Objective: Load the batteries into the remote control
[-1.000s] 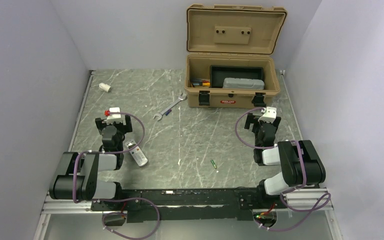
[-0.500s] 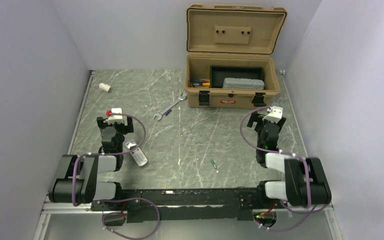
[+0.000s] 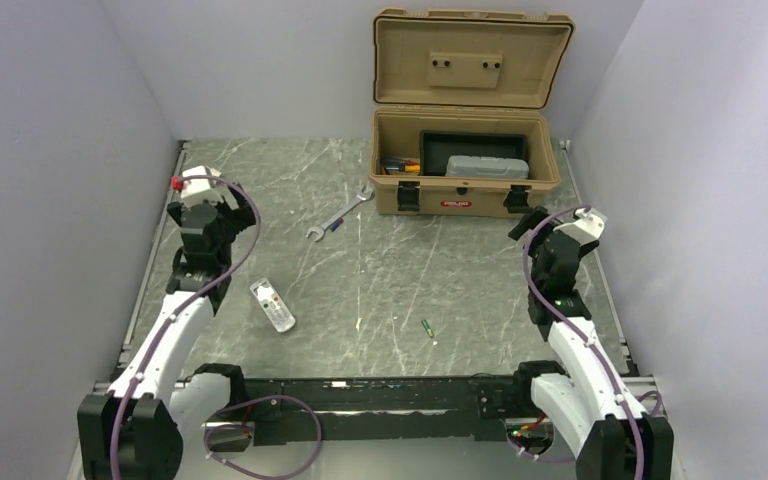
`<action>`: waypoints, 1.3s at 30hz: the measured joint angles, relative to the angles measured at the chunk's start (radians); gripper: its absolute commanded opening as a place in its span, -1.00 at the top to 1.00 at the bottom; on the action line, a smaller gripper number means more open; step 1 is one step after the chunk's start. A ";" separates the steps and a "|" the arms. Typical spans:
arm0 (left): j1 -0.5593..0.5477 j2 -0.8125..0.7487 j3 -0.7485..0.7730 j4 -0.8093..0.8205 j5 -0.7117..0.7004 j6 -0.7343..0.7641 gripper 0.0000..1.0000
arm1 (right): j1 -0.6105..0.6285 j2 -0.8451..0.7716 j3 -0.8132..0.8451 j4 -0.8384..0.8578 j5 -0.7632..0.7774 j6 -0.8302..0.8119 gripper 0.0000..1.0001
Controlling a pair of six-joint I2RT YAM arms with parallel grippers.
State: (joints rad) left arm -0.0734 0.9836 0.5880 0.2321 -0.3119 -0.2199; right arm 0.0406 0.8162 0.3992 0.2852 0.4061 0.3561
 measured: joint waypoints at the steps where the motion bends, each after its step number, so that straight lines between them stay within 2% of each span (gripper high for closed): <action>1: 0.000 -0.008 0.032 -0.051 0.002 -0.033 -0.98 | 0.000 0.002 0.015 -0.040 0.007 0.020 -1.00; 6: 0.000 -0.104 0.092 -0.330 0.054 -0.188 -0.98 | -0.001 0.052 0.123 -0.251 -0.002 0.109 -1.00; 13: 0.000 -0.193 0.169 -0.693 0.137 -0.248 -0.98 | 0.035 0.031 0.123 -0.308 -0.206 0.128 -1.00; 15: 0.000 -0.237 0.183 -0.754 0.159 -0.259 -0.98 | 0.127 0.045 0.130 -0.321 -0.169 0.123 -1.00; 16: 0.000 -0.263 0.183 -0.777 0.169 -0.268 -0.98 | 0.271 0.064 0.143 -0.335 -0.140 0.119 -1.00; 19: 0.000 -0.338 0.183 -0.849 0.192 -0.288 -0.98 | 0.605 0.173 0.214 -0.354 -0.061 0.115 -1.00; 23: 0.002 -0.397 0.183 -0.906 0.198 -0.297 -0.98 | 0.881 0.333 0.280 -0.311 -0.031 0.097 -1.00; 29: 0.034 -0.347 0.183 -0.964 0.205 -0.284 -0.98 | 1.140 0.612 0.412 -0.234 -0.015 0.046 -1.00; 31: 0.058 -0.331 0.183 -0.969 0.209 -0.270 -0.98 | 1.188 0.678 0.446 -0.200 -0.021 0.038 -1.00; 39: 0.291 -0.250 0.211 -0.958 0.338 -0.189 -0.98 | 1.315 0.959 0.658 -0.115 -0.023 0.015 -1.00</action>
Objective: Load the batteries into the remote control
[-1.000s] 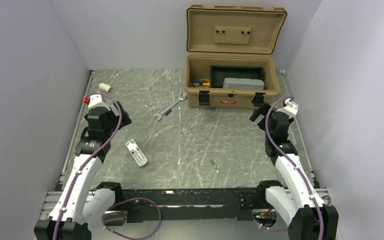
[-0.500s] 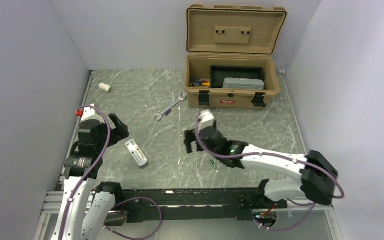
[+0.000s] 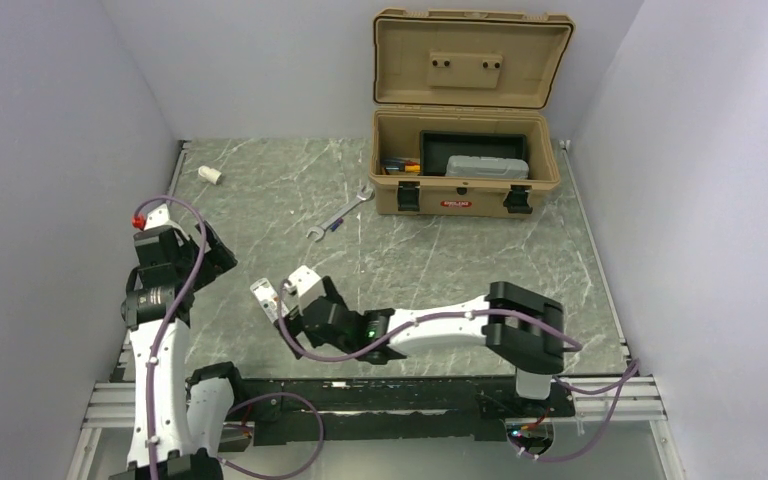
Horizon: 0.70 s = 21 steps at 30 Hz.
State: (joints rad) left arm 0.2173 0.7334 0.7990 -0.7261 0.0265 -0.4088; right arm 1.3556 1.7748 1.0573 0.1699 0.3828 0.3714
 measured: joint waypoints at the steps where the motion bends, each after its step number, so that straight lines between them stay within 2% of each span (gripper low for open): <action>1: 0.026 0.013 0.000 0.008 0.023 0.007 -0.98 | 0.010 0.029 0.030 0.003 0.000 -0.005 -1.00; 11: 0.055 0.028 -0.015 0.055 0.121 0.039 -0.98 | 0.019 0.248 0.314 -0.050 0.001 0.000 -1.00; 21: 0.056 0.021 -0.015 0.071 0.128 0.052 -0.98 | 0.016 0.345 0.363 -0.141 0.051 0.066 -0.97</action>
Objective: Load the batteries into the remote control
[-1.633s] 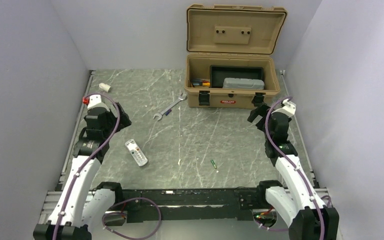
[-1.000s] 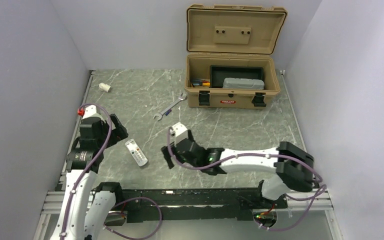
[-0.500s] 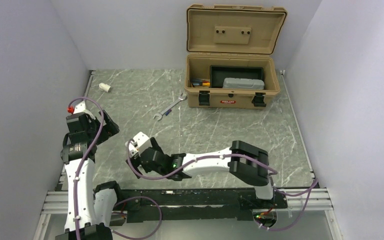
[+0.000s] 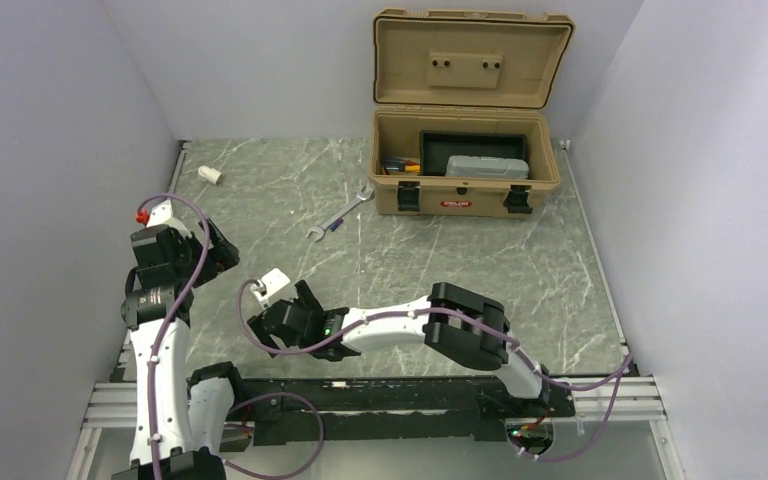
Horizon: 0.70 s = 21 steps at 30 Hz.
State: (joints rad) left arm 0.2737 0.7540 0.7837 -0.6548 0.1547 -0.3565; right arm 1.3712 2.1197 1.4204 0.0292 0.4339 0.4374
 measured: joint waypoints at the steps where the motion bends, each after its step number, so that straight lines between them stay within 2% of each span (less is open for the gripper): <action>1: 0.001 0.000 0.000 0.000 0.001 0.000 -0.98 | -0.001 0.004 0.000 -0.006 0.004 0.003 -0.97; 10: 0.011 0.002 0.000 0.005 0.034 0.000 -0.98 | -0.022 0.050 0.018 -0.024 0.007 0.007 -0.84; 21: 0.025 0.001 0.000 0.011 0.070 0.000 -0.98 | -0.025 0.112 0.108 -0.058 0.041 0.012 -0.40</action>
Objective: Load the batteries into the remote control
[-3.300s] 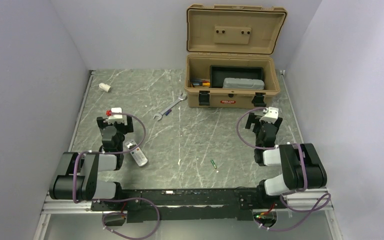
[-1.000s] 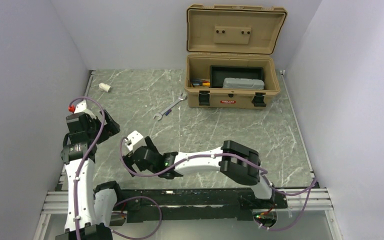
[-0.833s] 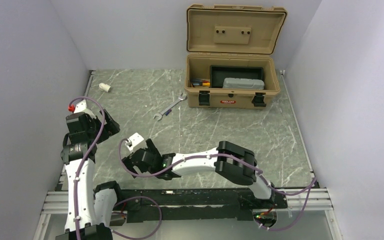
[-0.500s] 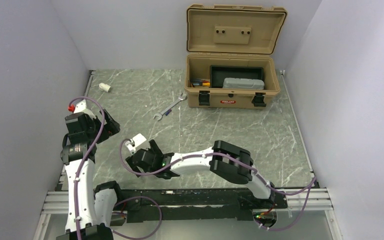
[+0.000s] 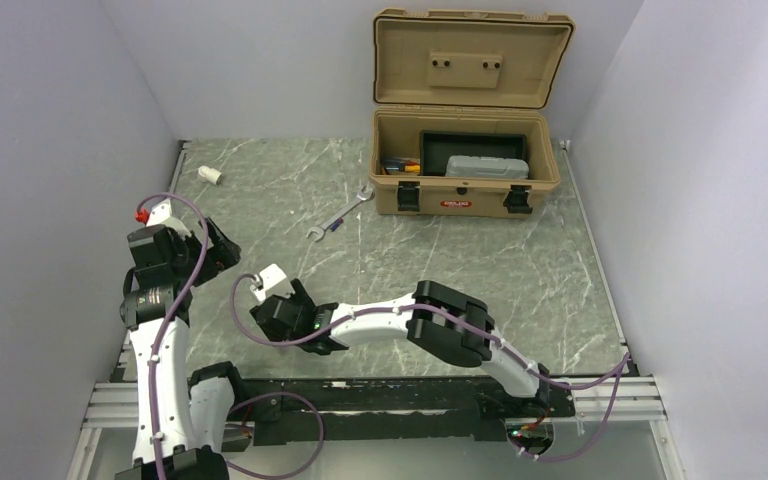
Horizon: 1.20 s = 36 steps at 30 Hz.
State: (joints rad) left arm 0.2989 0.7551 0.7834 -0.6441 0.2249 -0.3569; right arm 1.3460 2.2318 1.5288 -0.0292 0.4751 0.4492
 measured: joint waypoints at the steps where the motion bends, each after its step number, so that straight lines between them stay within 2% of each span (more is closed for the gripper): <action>1: 0.001 0.000 0.000 0.002 0.002 0.000 -0.98 | 0.000 0.002 0.003 -0.004 0.004 0.001 -0.37; 16: 0.006 -0.008 0.000 0.005 0.006 0.000 -0.98 | -0.001 0.010 0.022 -0.050 0.061 0.079 0.07; 21: 0.006 -0.008 0.000 0.005 -0.006 0.000 -0.98 | -0.001 -0.040 -0.049 -0.039 0.055 0.103 0.44; 24: 0.006 -0.014 0.000 0.005 -0.010 0.000 -0.98 | -0.001 -0.091 -0.110 -0.050 0.037 0.119 0.85; 26: 0.006 -0.023 -0.002 0.005 -0.009 0.000 -0.98 | -0.001 -0.145 -0.175 -0.054 0.027 0.131 1.00; 30: 0.006 -0.097 -0.034 0.014 0.020 -0.016 -0.98 | -0.008 -0.316 -0.343 -0.056 -0.010 0.159 1.00; 36: -0.006 -0.277 -0.109 0.093 0.173 -0.126 -0.97 | -0.076 -0.664 -0.581 -0.033 -0.116 0.175 1.00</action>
State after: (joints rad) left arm 0.2932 0.4782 0.6739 -0.5510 0.3977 -0.4824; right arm 1.2705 1.5677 0.9478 -0.0624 0.3595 0.6247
